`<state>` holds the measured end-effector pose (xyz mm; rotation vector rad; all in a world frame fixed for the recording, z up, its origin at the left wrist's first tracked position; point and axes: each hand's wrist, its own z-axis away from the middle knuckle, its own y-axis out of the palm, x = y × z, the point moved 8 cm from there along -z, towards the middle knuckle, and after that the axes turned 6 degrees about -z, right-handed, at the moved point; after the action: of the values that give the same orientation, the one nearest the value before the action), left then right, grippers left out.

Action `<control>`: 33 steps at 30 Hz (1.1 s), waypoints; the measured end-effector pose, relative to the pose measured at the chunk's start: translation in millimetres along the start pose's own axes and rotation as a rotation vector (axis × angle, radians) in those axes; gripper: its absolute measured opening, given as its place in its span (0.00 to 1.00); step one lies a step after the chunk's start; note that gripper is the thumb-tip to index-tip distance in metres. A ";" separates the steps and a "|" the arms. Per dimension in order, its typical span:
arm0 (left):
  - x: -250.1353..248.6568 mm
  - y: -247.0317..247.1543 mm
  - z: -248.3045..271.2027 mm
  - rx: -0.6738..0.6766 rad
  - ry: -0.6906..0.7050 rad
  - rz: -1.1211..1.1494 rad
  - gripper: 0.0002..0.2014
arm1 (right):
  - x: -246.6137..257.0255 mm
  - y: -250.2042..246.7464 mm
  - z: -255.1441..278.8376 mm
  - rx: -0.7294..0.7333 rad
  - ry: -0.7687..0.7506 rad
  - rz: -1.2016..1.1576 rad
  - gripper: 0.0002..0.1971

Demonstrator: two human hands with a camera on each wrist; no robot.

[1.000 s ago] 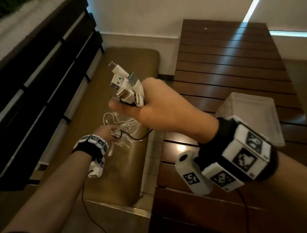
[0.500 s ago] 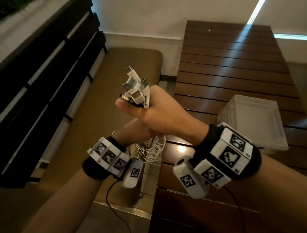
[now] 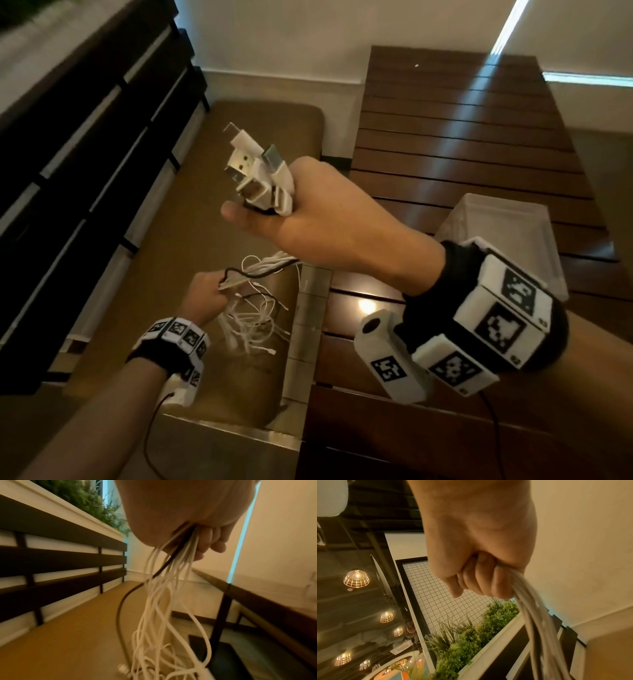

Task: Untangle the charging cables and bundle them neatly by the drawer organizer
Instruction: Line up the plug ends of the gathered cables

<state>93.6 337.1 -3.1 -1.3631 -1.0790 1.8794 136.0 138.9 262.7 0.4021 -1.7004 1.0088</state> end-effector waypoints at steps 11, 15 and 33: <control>48.4 91.7 24.9 0.321 -0.297 -0.020 0.11 | 17.8 7.6 7.8 0.030 -0.053 0.115 0.19; 44.3 105.5 11.7 0.181 -0.468 0.176 0.13 | 8.5 9.7 6.1 -0.005 -0.038 0.222 0.18; -151.0 -25.4 23.0 0.571 0.198 0.732 0.38 | -22.9 4.8 14.0 -0.096 -0.034 -0.109 0.21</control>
<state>119.2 220.6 95.6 -1.6463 0.1162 2.2221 132.6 125.9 238.9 0.4463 -1.7309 0.8420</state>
